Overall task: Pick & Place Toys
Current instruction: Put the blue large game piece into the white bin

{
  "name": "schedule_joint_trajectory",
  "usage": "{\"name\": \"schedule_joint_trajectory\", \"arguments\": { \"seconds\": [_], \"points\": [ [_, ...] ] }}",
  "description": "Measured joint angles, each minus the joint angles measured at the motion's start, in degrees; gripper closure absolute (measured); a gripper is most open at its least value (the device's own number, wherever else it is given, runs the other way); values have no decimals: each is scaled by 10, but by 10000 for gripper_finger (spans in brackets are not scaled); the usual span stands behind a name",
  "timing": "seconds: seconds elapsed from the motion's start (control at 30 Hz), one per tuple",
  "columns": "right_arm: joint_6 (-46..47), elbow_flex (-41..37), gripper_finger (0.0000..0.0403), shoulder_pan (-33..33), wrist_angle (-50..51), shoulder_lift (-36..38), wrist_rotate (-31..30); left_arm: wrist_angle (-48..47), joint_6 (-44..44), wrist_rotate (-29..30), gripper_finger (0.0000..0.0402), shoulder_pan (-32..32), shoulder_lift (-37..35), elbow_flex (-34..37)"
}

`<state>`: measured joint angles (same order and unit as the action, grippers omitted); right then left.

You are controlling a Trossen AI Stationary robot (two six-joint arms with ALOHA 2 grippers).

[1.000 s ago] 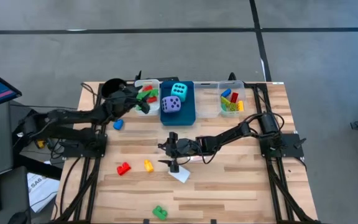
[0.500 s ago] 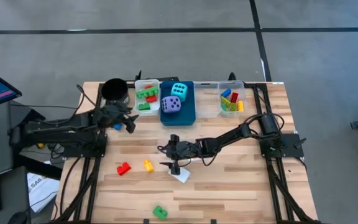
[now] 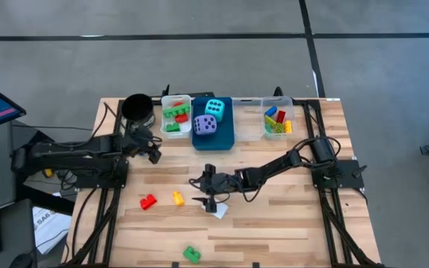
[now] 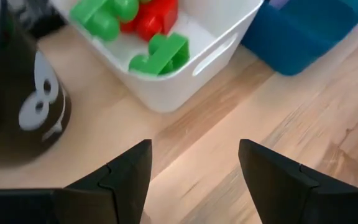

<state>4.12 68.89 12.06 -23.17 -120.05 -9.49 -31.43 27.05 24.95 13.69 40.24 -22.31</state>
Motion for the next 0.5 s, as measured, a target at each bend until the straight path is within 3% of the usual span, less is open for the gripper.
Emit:
{"name": "schedule_joint_trajectory", "arguments": {
  "seconds": [0.3, 0.5],
  "points": [
    [15, 0, 104, 12, 18, 0, 0, -63, 123, -7, 170, 1, 67, 0],
    [21, 0, 104, 18, 19, 0, 0, -95, 153, -14, 170, 6, 111, -3]
  ]
}}
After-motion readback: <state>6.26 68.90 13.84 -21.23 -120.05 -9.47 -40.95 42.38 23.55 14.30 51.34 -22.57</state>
